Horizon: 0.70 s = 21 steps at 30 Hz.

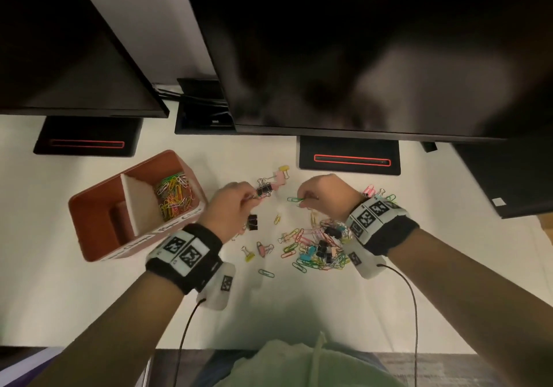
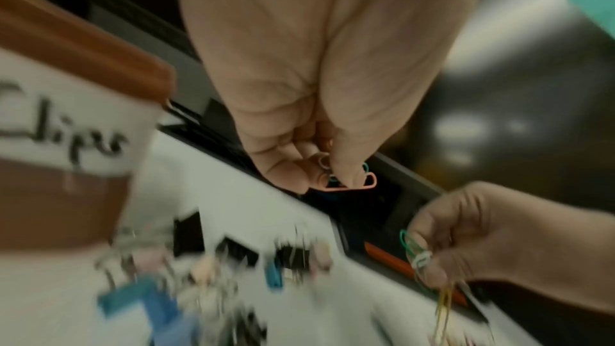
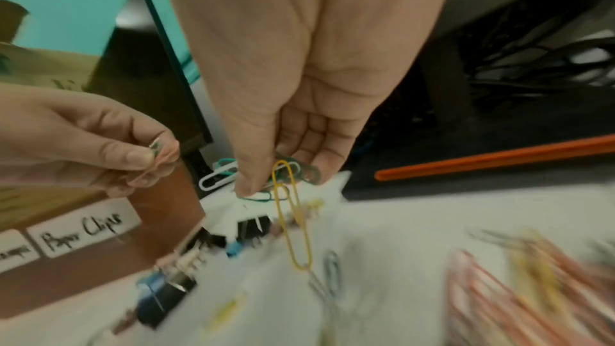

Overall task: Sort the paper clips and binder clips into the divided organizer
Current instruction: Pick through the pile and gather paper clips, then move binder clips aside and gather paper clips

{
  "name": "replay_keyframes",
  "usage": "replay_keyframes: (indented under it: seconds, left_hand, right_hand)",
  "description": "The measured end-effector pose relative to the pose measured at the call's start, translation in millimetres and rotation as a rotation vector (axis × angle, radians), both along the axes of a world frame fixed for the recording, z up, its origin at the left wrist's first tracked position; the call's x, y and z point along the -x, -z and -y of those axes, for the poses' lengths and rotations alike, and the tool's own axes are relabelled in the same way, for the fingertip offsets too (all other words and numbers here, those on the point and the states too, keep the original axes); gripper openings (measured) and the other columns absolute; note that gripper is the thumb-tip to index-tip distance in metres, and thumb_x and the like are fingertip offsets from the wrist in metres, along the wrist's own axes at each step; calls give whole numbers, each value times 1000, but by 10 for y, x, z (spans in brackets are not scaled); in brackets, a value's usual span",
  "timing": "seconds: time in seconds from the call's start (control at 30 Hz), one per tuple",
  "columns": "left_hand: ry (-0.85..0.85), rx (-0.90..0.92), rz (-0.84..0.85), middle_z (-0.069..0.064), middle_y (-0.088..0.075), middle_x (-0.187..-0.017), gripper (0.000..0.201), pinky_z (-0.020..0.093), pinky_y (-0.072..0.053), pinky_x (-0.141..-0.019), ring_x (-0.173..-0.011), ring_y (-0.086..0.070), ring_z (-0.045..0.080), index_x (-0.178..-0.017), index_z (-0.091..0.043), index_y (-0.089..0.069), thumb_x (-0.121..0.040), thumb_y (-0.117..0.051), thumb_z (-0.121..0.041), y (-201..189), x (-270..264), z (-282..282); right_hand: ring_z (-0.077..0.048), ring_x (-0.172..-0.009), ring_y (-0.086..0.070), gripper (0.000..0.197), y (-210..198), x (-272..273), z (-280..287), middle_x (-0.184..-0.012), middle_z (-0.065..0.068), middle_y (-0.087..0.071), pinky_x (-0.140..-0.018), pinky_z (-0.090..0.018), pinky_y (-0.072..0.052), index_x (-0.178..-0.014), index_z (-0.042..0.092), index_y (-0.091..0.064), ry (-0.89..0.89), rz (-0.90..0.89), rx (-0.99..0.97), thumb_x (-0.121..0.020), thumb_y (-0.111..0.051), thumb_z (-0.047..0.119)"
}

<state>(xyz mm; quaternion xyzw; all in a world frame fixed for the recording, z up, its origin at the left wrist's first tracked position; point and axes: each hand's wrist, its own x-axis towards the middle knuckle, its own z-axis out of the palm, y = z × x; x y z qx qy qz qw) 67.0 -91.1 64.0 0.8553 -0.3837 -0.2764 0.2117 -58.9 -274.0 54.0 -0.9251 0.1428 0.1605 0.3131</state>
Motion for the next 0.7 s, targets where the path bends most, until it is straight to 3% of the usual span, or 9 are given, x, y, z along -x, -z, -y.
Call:
replay_keyframes:
  seconds: [0.13,0.27,0.37,0.47,0.6,0.7]
  left_hand:
    - [-229,86,47,2,-58,-76,8,15,-36,-56,-73,-56,19,-92,-9,-60,-90,-57,-16,-379,-374,-448]
    - [-398,-42,95,0,-58,-88,22,26,-40,-79,-86,-54,17,-105,-10,-61,-90,-58,-25,-472,-724,-887]
    - [-483,-103,58,10,-64,-88,22,28,-41,-80,-87,-58,22,-98,-5,-63,-85,-63,-22,-381,-842,-1050]
    - [-494,-99,39,12,-70,-95,20,25,-43,-82,-79,-59,17,-92,-3,-67,-80,-69,-20,-258,-862,-1093]
    - [-458,-83,46,10,-66,-117,30,31,-43,-102,-109,-61,23,-116,-5,-62,-86,-58,-6,-209,-883,-1177]
    - [-443,71,49,8,-66,-115,30,33,-45,-101,-107,-61,21,-117,-8,-61,-88,-55,-3,-254,-787,-1213]
  right_hand:
    - [-17,-87,-59,18,-337,-395,-333,-98,-5,-67,-80,-25,-44,-101,10,-67,-67,162,-11,-87,-61,19]
    - [-14,-82,-58,13,-585,-985,-855,-93,-4,-68,-77,-23,-43,-94,12,-67,-133,297,-69,-85,-64,19]
    - [-16,-88,-61,14,-618,-1406,-1234,-97,-5,-68,-83,-26,-48,-95,12,-67,-101,304,-149,-82,-67,17]
    - [-22,-99,-61,25,-501,-1705,-1504,-106,-9,-67,-89,-31,-48,-106,10,-64,-51,200,-123,-82,-67,16]
    - [-23,-109,-59,41,-331,-1765,-1598,-118,-9,-64,-93,-31,-46,-124,12,-55,-9,112,-120,-86,-63,24]
    - [-13,-98,-60,31,-337,-1563,-1453,-111,-1,-66,-84,-22,-48,-120,15,-57,37,203,-225,-90,-57,26]
